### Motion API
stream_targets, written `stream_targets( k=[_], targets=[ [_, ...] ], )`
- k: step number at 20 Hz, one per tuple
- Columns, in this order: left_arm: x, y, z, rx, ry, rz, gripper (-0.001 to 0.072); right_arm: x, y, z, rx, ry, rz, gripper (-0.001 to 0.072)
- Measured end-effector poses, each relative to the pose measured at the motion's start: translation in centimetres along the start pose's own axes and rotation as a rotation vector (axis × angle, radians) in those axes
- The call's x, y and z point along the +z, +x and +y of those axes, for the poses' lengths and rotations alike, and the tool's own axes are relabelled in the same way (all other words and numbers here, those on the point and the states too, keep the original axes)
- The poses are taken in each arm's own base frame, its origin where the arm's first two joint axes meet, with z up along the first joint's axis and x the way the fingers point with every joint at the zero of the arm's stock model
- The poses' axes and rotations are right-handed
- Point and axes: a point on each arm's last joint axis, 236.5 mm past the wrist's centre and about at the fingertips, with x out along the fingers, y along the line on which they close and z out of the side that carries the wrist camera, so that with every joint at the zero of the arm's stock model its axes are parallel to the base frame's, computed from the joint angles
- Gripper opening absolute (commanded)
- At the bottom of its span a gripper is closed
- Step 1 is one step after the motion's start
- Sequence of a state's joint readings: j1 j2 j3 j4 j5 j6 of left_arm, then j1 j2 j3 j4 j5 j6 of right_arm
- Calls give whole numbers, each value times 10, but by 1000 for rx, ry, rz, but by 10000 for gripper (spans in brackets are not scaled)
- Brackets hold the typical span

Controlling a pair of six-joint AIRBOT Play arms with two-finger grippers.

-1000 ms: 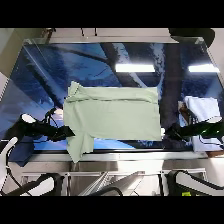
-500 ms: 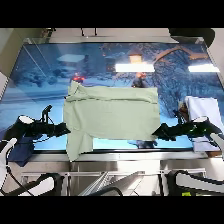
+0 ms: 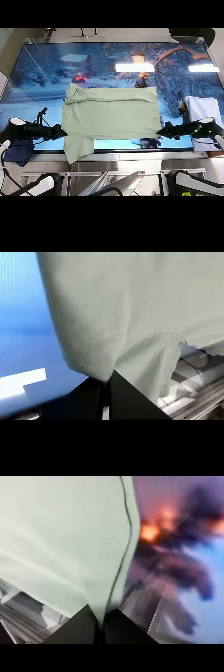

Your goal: Fold the shirts.

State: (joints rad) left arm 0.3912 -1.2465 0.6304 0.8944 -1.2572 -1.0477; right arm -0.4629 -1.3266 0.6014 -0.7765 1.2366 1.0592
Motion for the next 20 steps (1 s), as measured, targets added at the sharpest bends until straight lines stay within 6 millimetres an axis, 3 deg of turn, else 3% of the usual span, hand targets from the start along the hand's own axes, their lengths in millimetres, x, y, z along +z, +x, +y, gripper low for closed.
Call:
stream_targets(
  k=[2,5,8,11,15,18,20],
  targets=[
    [-3,-14,-11,-33,-10,-8,13,3,-12,1,8,9,-35,14],
    [7,-40,-39,-73,44,-48,13,15,-25,23,65,-26,-92,14],
    [33,-62,-73,-81,137,-87,13,42,-35,55,101,-113,-157,14],
    [75,-75,-103,-81,233,-108,13,87,-42,93,109,-219,-232,14],
    [147,-71,-131,-80,321,-128,14,153,-36,125,112,-284,-285,15],
    [198,-50,-141,-85,369,-126,14,195,-16,127,111,-288,-287,15],
    [226,-30,-137,-86,382,-116,14,212,4,119,109,-273,-268,15]
  ],
)
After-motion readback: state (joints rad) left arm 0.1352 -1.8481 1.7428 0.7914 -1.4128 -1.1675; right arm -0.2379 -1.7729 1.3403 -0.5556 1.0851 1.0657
